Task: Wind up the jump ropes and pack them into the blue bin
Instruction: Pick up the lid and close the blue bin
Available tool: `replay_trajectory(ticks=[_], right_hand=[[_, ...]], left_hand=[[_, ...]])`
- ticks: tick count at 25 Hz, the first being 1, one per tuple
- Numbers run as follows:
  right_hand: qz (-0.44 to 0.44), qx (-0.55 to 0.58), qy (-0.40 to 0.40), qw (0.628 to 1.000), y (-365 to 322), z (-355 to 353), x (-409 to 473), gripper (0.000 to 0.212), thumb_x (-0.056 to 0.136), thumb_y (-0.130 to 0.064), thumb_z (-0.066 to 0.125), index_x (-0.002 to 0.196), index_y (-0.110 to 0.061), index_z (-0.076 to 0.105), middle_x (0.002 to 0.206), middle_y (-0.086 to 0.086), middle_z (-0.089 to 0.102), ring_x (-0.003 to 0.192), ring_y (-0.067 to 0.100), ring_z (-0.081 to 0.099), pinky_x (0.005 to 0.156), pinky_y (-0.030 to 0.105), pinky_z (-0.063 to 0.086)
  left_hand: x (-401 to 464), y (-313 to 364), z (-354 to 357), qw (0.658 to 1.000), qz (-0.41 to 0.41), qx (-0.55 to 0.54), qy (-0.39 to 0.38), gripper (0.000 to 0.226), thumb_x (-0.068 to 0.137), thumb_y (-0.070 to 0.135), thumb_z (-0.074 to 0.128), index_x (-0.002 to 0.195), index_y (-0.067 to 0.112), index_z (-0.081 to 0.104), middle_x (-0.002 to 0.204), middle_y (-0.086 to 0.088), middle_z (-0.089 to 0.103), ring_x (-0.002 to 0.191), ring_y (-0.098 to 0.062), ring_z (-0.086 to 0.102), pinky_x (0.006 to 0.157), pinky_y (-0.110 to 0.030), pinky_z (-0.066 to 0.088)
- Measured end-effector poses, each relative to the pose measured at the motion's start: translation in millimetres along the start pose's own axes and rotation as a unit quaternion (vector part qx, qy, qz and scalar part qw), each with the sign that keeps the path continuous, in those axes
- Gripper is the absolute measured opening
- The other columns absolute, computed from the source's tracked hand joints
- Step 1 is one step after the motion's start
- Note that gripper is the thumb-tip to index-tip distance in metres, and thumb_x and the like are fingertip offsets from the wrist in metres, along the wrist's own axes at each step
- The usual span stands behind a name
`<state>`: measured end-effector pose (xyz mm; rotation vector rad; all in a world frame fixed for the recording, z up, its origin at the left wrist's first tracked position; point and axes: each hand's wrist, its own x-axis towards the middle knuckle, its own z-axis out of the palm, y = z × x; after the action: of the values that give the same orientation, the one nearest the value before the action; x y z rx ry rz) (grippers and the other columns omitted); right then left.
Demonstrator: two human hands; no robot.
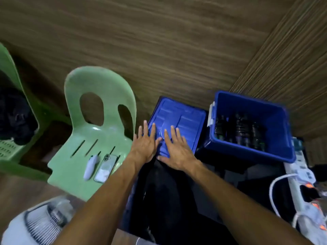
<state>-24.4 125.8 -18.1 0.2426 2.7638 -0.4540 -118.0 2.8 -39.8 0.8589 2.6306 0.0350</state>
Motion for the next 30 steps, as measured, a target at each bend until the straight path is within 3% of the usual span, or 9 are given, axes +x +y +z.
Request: replay_trajectory(ticks=[2, 6, 9, 13, 17, 20, 22, 28, 30], right_hand=[[-0.005, -0.019, 0.005, 1.000, 7, 14, 5, 0.103, 0.090, -0.063, 0.053, 0.157, -0.019, -0.011, 0.161, 0.012, -0.024, 0.149, 0.032, -0.020, 0.121, 0.050, -0.001], [-0.015, -0.069, 0.011, 0.997, 9, 21, 4, 0.084, 0.100, -0.058, 0.036, 0.157, -0.019, -0.011, 0.160, 0.017, -0.025, 0.149, 0.037, -0.016, 0.121, 0.054, 0.002], [-0.026, -0.105, 0.024, 0.994, -8, 14, -4, 0.065, 0.105, -0.045, 0.026, 0.157, -0.018, -0.002, 0.161, 0.023, -0.016, 0.147, 0.048, -0.004, 0.118, 0.061, 0.012], [-0.040, -0.060, 0.165, 0.984, -18, -21, -28, 0.053, 0.103, -0.037, 0.025, 0.148, -0.013, 0.039, 0.155, 0.022, 0.033, 0.133, 0.044, 0.045, 0.101, 0.059, 0.045], [-0.033, 0.052, 0.342, 0.938, -8, -107, -49, 0.049, 0.105, -0.034, 0.027, 0.139, -0.012, 0.053, 0.127, 0.013, 0.065, 0.098, 0.032, 0.069, 0.069, 0.045, 0.058], [0.062, 0.284, 0.388, 0.875, 16, -174, -68, 0.030, 0.105, -0.031, 0.029, 0.107, -0.018, 0.057, 0.075, -0.001, 0.060, 0.066, 0.022, 0.053, 0.067, 0.049, 0.045], [0.073, 0.396, 0.422, 0.813, 46, -200, -84, 0.030, 0.106, -0.023, 0.034, 0.081, -0.011, 0.046, 0.066, -0.005, 0.044, 0.061, 0.011, 0.038, 0.066, 0.040, 0.041], [0.147, 0.480, 0.437, 0.746, 166, -186, -135, 0.026, 0.103, -0.013, 0.043, 0.120, -0.013, 0.063, 0.114, -0.002, 0.069, 0.104, 0.012, 0.063, 0.095, 0.032, 0.047], [0.178, 0.439, 0.455, 0.754, 201, -166, -143, 0.032, 0.100, -0.011, 0.045, 0.129, -0.013, 0.059, 0.117, 0.003, 0.068, 0.101, 0.017, 0.062, 0.094, 0.035, 0.047]], left_hand=[[7, -7, 15, 0.999, 0.021, -0.024, 0.018, 0.091, 0.086, 0.056, -0.027, 0.153, 0.005, 0.006, 0.159, -0.023, -0.003, 0.145, -0.045, 0.007, 0.115, -0.051, 0.022], [3, 3, 1, 0.992, -0.014, -0.081, 0.092, 0.059, 0.103, 0.027, 0.032, 0.152, 0.003, 0.010, 0.151, -0.027, 0.022, 0.124, -0.042, 0.041, 0.104, -0.045, 0.035], [-1, 1, -29, 0.979, -0.049, -0.135, 0.145, 0.054, 0.092, 0.013, 0.048, 0.143, 0.004, 0.033, 0.127, -0.023, 0.047, 0.110, -0.040, 0.050, 0.093, -0.045, 0.041], [4, -9, -104, 0.946, -0.044, -0.266, 0.180, 0.023, 0.086, 0.022, 0.058, 0.101, 0.005, 0.063, 0.095, -0.018, 0.069, 0.091, -0.036, 0.064, 0.081, -0.040, 0.052], [20, -2, -183, 0.878, -0.068, -0.449, 0.151, 0.038, 0.084, 0.048, 0.057, 0.074, 0.014, 0.069, 0.064, -0.008, 0.067, 0.064, -0.023, 0.063, 0.070, -0.037, 0.056], [25, 27, -200, 0.897, -0.052, -0.398, 0.186, 0.041, 0.091, 0.047, 0.054, 0.091, 0.009, 0.070, 0.090, -0.018, 0.072, 0.089, -0.034, 0.067, 0.083, -0.041, 0.052], [19, 62, -197, 0.903, -0.060, -0.370, 0.209, 0.046, 0.096, 0.040, 0.052, 0.113, -0.001, 0.062, 0.112, -0.027, 0.064, 0.108, -0.040, 0.059, 0.095, -0.042, 0.045], [24, 165, -163, 0.901, -0.053, -0.379, 0.204, 0.048, 0.091, 0.034, 0.062, 0.113, -0.008, 0.055, 0.110, -0.031, 0.063, 0.105, -0.045, 0.057, 0.093, -0.045, 0.044], [31, 196, -149, 0.918, -0.049, -0.344, 0.193, 0.044, 0.090, 0.031, 0.063, 0.111, -0.008, 0.056, 0.106, -0.030, 0.064, 0.101, -0.045, 0.059, 0.089, -0.047, 0.046]])
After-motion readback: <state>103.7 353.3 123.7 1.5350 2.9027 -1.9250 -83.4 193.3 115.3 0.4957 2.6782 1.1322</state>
